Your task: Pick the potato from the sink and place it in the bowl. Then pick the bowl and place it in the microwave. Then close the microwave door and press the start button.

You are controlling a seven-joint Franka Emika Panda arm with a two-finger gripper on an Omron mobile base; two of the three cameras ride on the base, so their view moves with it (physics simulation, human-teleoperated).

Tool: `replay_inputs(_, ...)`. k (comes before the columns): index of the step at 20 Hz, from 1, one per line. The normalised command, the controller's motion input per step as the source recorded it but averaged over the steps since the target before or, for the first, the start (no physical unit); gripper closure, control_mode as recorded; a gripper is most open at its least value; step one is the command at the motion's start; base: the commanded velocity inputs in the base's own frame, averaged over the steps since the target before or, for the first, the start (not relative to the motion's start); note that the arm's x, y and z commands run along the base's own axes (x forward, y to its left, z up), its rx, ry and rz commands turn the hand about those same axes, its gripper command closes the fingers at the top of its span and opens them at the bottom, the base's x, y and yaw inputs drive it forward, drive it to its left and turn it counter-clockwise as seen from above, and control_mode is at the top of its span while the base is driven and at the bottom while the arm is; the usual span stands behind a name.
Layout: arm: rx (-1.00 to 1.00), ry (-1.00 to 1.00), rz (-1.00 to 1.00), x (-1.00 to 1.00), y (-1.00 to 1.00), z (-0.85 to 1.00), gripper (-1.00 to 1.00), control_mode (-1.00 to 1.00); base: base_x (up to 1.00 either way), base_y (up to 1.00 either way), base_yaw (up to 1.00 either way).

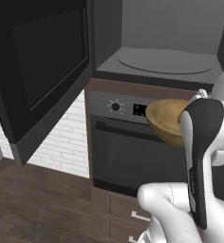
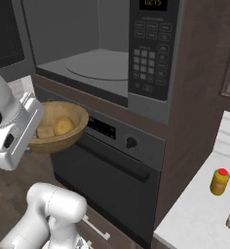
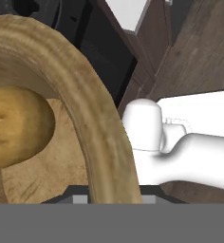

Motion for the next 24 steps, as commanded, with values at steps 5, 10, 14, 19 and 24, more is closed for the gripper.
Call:
replay_inputs(5, 0.00, -0.09, 0.00, -0.24, 0.00, 0.56, 1.00, -1.00, 0.00, 0.00, 0.00)
replay_inputs(10, 0.00, -0.19, 0.00, -0.19, 0.00, 0.71, 1.00, -1.00, 0.00, 0.00, 0.00)
replay_inputs(14, 0.00, -0.06, 0.00, 0.10, -0.02, 0.57, 1.00, -1.00, 0.00, 0.00, 0.00)
replay_inputs(19, 0.00, -0.09, 0.00, 0.47, -0.06, 0.41, 1.00, -1.00, 0.00, 0.00, 0.00)
replay_inputs(24, 0.00, -0.08, 0.00, 0.57, -0.06, 0.39, 1.00, -1.00, 0.00, 0.00, 0.00)
